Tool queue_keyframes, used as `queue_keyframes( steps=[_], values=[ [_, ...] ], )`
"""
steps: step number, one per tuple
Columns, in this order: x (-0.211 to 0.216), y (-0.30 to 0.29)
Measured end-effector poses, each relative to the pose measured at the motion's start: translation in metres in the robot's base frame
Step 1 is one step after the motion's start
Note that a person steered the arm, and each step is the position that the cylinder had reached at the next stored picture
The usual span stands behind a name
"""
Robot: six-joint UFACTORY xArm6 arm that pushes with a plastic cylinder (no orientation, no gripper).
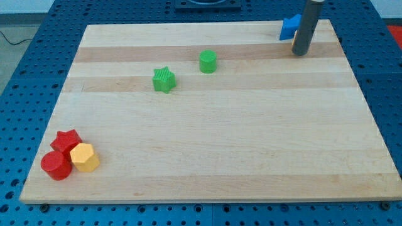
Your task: Push the green circle towards the top right of the board
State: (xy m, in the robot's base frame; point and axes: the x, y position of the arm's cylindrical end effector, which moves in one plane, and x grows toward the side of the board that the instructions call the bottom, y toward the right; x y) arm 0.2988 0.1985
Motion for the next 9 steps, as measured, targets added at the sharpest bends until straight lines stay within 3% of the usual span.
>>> queue_keyframes(
  steps=[2, 4, 5, 7, 9],
  values=[
    [-0.019, 0.0],
    [-0.004, -0.005],
    [0.048, -0.038],
    [0.121, -0.184],
    [0.085, -0.27]
  ],
)
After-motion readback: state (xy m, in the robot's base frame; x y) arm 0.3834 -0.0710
